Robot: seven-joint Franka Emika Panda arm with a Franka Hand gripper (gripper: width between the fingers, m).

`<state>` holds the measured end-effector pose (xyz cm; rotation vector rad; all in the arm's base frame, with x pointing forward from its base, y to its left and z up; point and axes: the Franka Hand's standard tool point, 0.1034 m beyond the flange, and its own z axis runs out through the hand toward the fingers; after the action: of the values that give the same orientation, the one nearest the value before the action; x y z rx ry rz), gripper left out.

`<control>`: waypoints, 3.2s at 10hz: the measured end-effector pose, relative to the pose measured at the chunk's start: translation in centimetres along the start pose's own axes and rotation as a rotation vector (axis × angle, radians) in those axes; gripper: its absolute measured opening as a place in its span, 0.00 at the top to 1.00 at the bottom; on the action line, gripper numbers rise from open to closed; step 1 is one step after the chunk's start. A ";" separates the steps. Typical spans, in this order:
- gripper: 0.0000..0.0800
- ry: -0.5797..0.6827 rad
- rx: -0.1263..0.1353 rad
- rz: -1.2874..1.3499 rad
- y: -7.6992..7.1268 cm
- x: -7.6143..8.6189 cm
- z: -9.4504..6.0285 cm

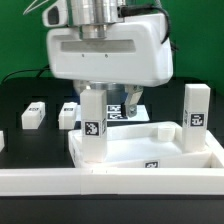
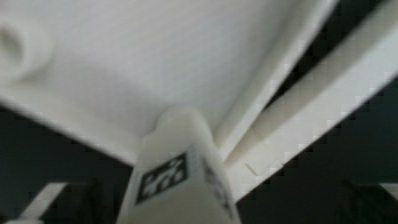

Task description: Assemble desk

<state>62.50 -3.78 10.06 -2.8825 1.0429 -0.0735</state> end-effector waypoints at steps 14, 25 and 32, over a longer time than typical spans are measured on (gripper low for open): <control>0.64 -0.021 0.033 0.881 1.1 1.4 -0.2; 0.20 -0.030 0.046 0.629 -1.0 -0.6 0.6; 0.19 0.002 0.009 -0.110 0.3 1.8 -0.9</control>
Offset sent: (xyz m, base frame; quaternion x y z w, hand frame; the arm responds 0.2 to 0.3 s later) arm 0.0000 0.0000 0.0000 0.0000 0.0000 -0.0650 0.9979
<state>63.60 -5.18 10.94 -2.9304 0.8814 -0.0875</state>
